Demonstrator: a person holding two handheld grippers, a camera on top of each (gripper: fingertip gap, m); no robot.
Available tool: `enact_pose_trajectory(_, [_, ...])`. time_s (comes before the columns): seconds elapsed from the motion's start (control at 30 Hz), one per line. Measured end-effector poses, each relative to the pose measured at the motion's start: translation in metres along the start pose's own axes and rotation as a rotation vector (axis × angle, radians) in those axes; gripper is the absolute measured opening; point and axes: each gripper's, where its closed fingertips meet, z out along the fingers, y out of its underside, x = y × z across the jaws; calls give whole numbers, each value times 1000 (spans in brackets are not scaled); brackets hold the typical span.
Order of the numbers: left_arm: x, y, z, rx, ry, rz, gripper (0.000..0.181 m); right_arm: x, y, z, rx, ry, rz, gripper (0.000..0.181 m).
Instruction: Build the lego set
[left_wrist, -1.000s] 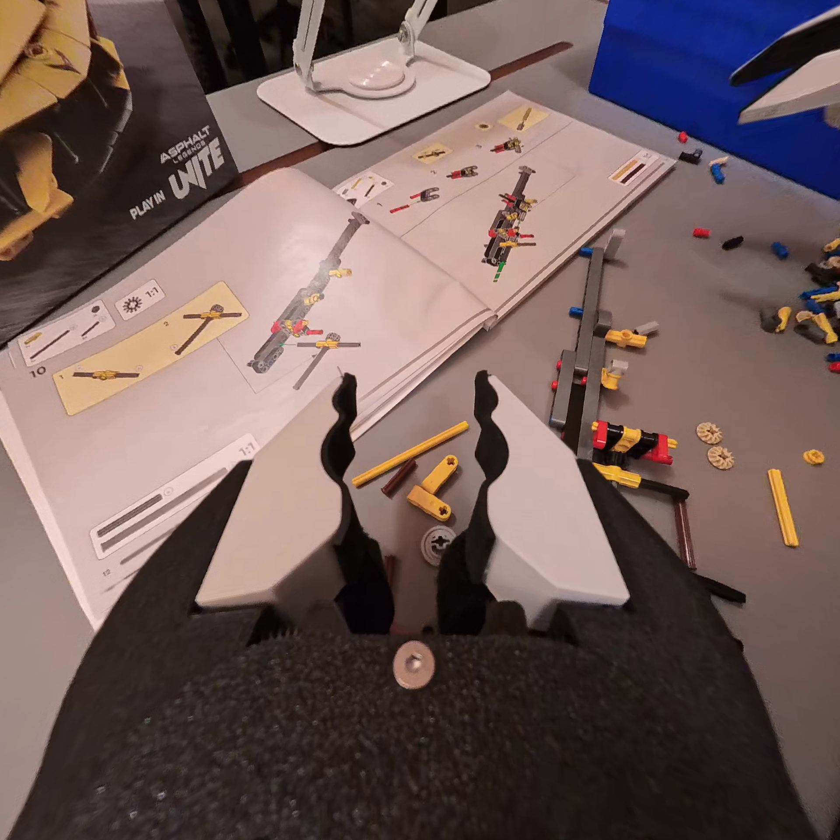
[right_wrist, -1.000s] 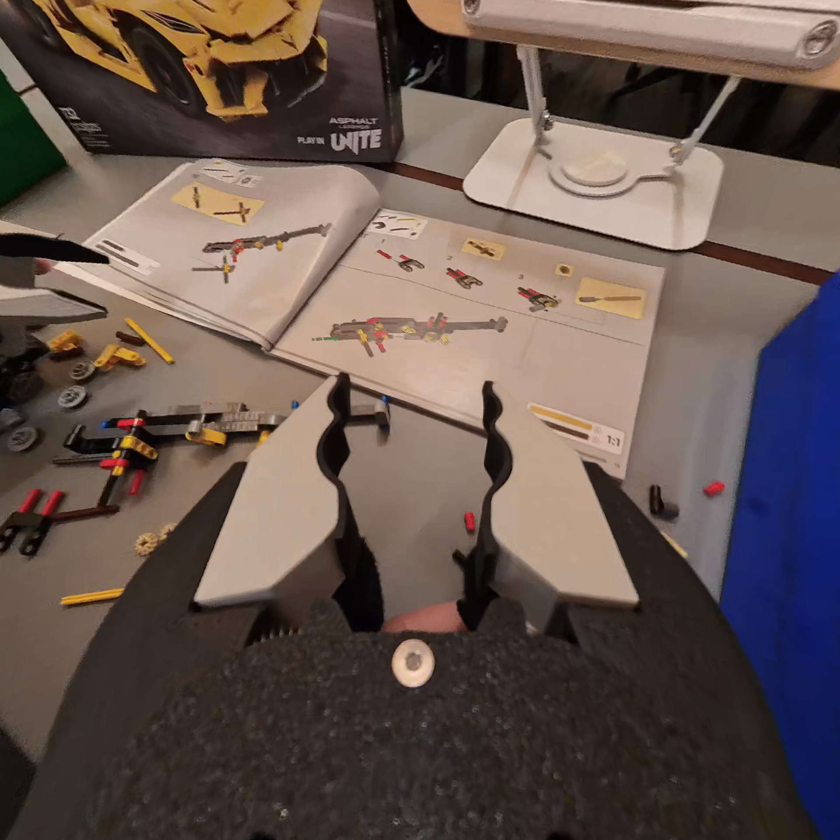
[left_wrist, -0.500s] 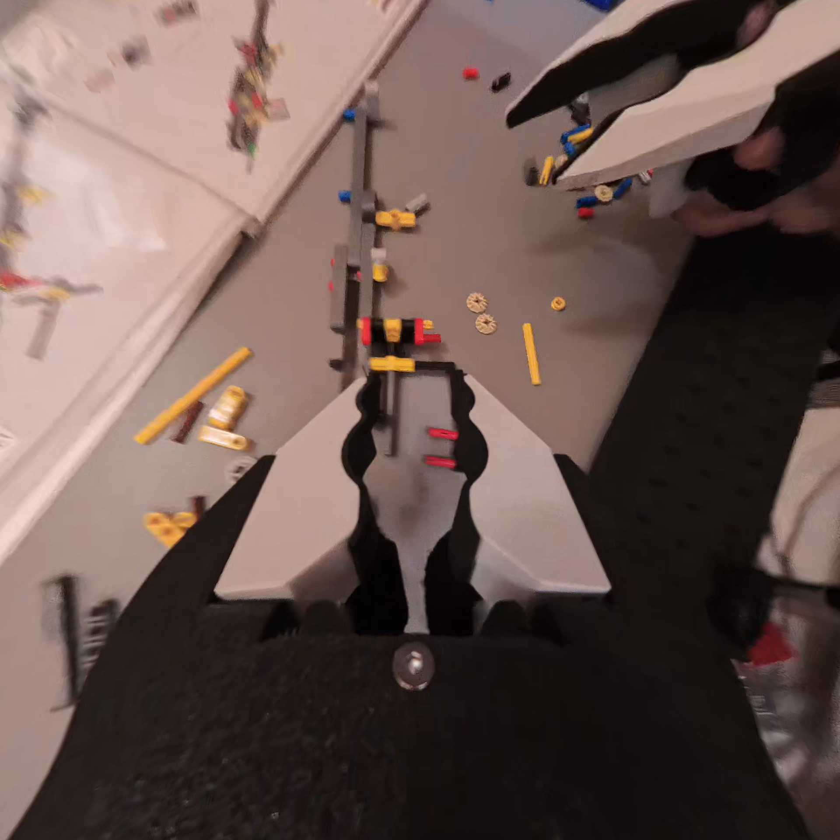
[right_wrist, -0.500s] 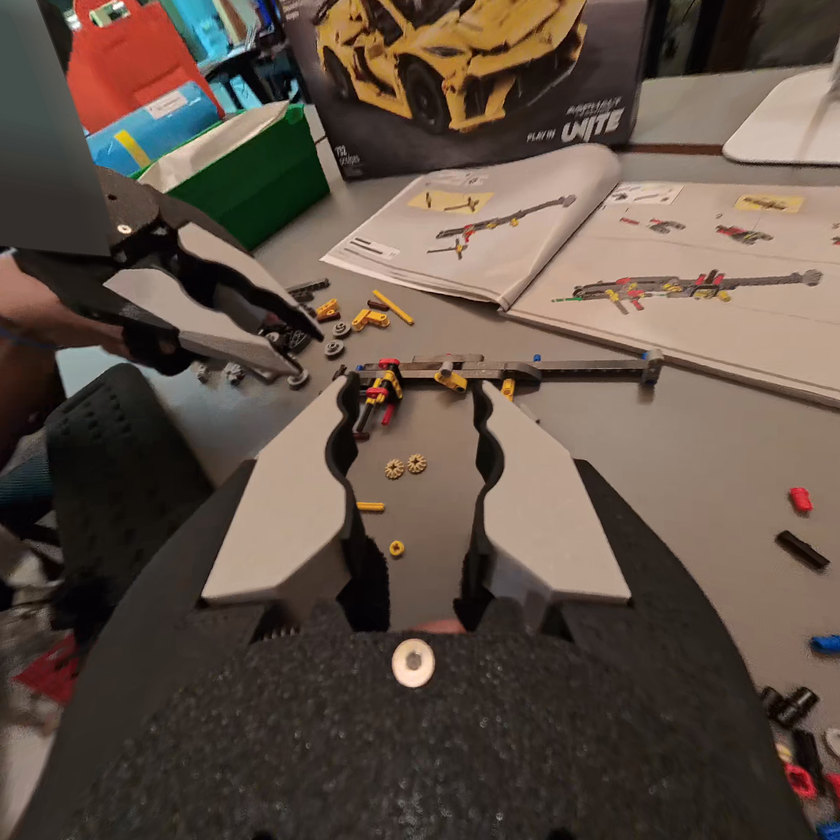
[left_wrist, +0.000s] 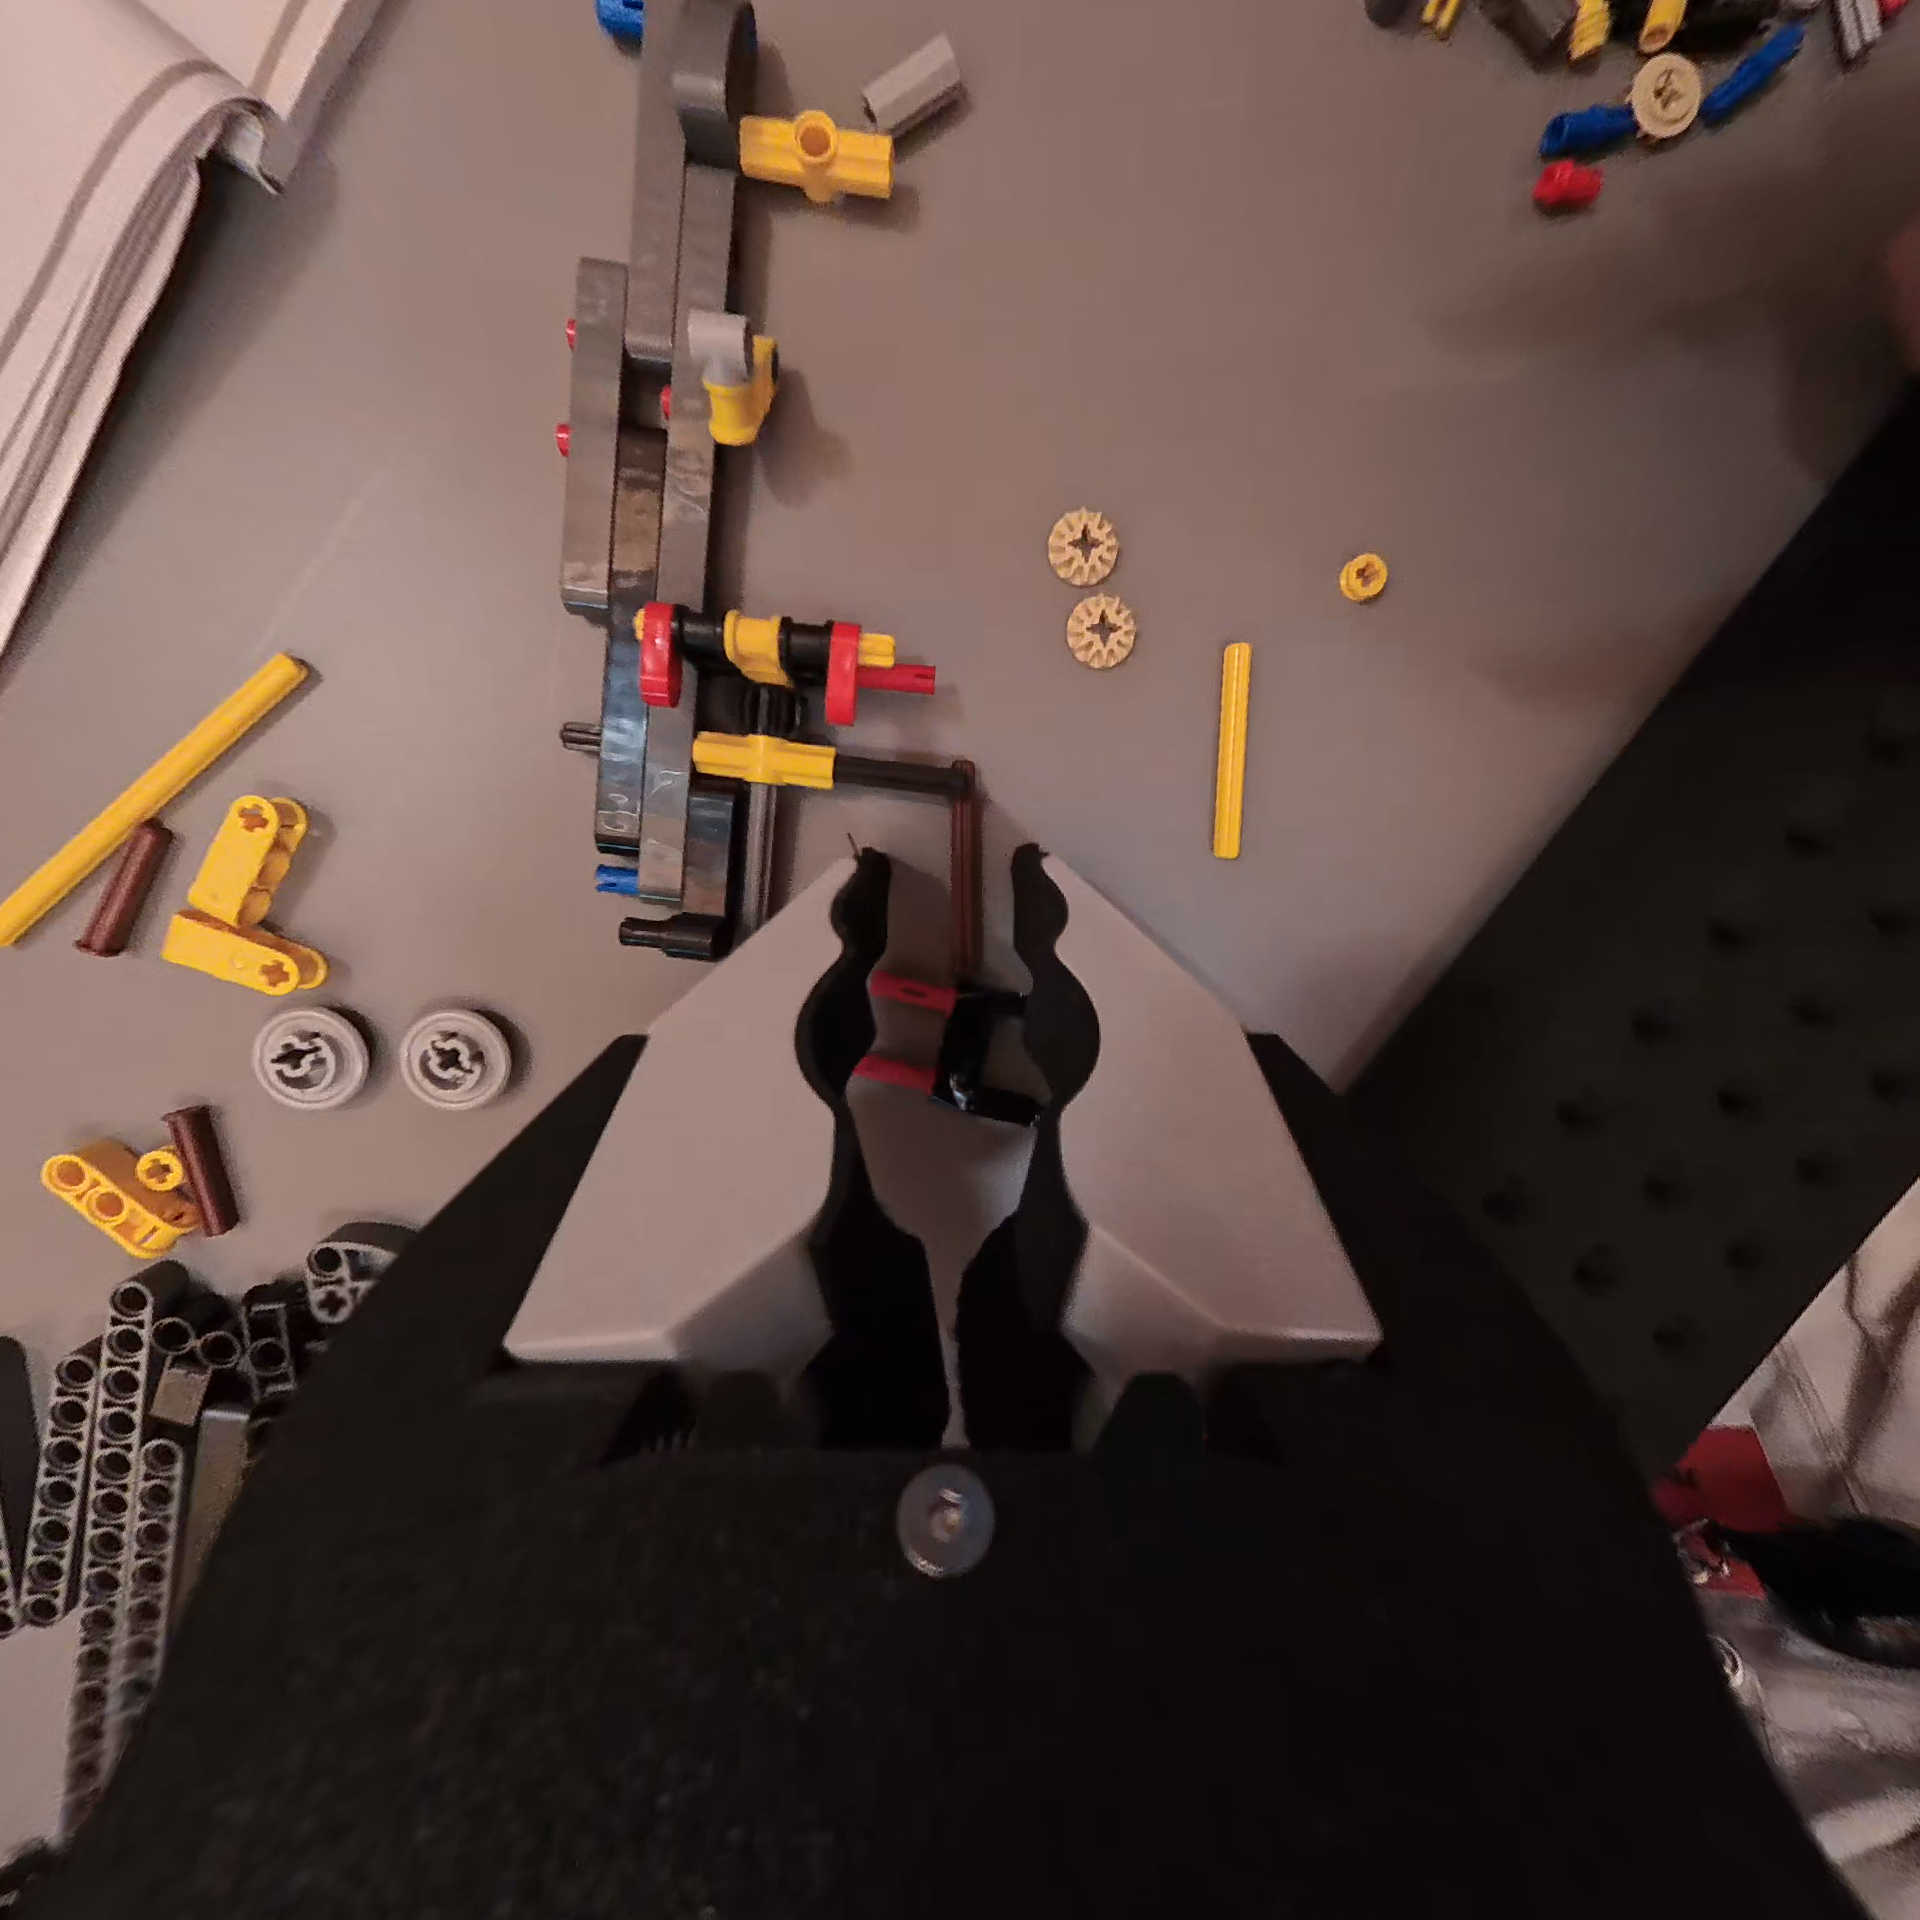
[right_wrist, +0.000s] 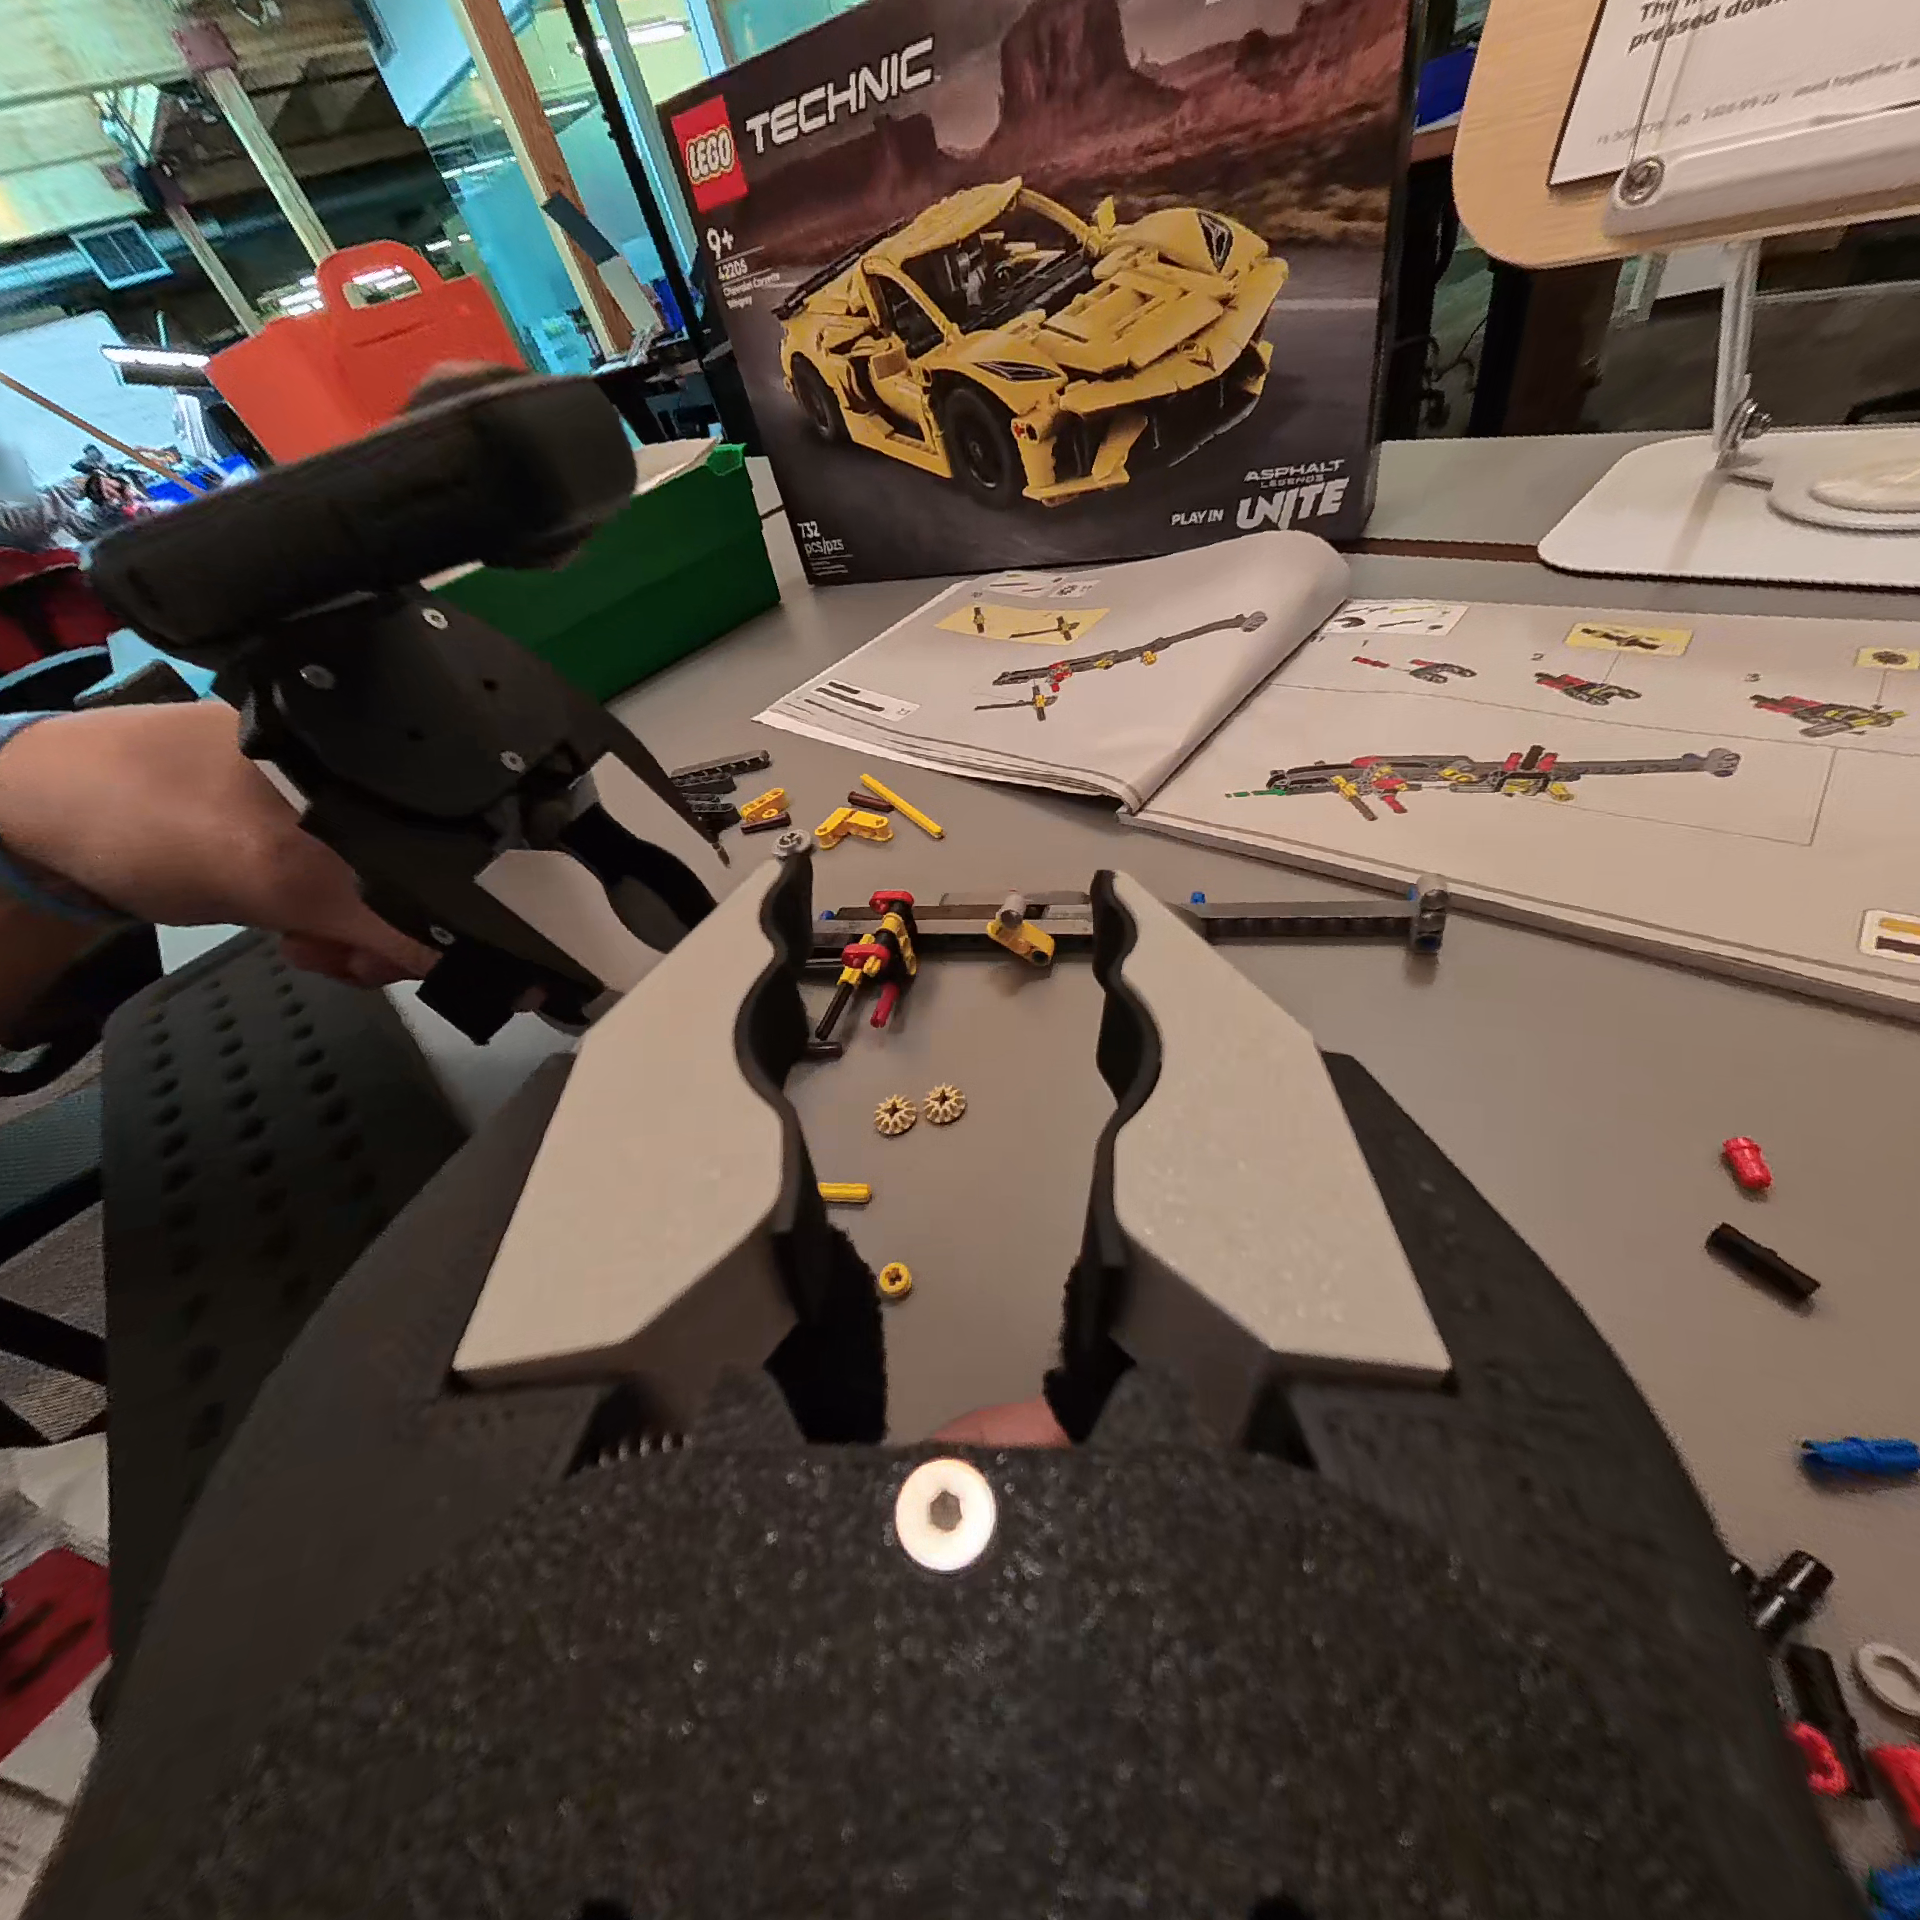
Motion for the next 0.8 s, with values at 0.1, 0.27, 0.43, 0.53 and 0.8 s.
enact_pose_trajectory(0.1, [-1, -2, 1, 5, -4, -12, 17, -1, 1, 0, -3, -10, 6, 53])
enact_pose_trajectory(0.27, [-1, 0, 2, 16, -9, 20, 3, -1, 5, 3, -22, 5, -31, 54])
enact_pose_trajectory(0.43, [16, -9, -16, 166, 161, -43, 3, -7, 12, 10, -55, 24, -148, 59])
enact_pose_trajectory(0.53, [14, -48, -60, 511, 382, -297, 3, -20, 8, 13, -44, 19, -205, 69])
enact_pose_trajectory(0.8, [2, -109, -116, 1009, 954, -887, 2, -56, -42, 35, 136, 69, -264, 49])
